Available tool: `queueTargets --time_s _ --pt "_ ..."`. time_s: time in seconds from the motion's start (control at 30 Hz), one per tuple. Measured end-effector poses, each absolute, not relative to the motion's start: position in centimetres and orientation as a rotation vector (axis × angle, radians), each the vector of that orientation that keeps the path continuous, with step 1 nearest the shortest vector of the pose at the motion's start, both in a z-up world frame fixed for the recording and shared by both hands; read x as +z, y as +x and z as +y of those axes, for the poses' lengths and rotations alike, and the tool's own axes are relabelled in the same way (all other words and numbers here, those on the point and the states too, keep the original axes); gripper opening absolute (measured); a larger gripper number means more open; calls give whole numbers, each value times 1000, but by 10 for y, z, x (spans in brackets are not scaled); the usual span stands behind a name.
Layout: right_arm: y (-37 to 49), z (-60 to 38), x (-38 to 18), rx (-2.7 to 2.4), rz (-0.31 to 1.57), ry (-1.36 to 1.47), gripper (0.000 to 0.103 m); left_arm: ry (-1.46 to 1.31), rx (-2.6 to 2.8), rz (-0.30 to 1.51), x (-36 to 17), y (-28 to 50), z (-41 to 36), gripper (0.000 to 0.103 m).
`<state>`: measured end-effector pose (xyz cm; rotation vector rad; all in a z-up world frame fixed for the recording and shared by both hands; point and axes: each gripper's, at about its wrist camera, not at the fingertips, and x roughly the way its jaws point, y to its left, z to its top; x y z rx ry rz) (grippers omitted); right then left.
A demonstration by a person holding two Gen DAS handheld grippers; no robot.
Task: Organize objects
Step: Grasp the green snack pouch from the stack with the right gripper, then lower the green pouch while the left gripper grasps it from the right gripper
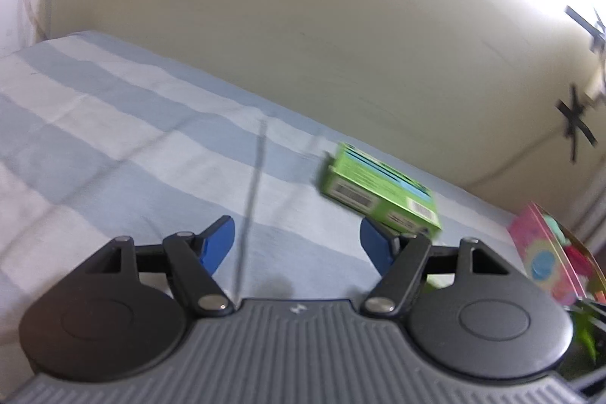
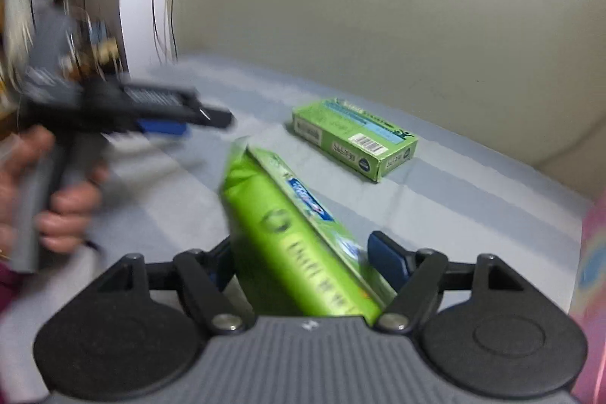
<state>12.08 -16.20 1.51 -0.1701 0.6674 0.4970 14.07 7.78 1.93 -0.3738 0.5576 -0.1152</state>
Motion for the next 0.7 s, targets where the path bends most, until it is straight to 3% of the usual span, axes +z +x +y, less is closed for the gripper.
queueTargets --time_s 0.07,0.23,0.7 --pt "110 -169 23 473 615 -131 82 -357 -148 557 19 140 73 75" --pt "65 -192 36 396 509 -13 83 -350 -172 519 22 132 73 75" --pt "15 -234 10 442 499 154 89 -295 -439 570 33 73 27 75"
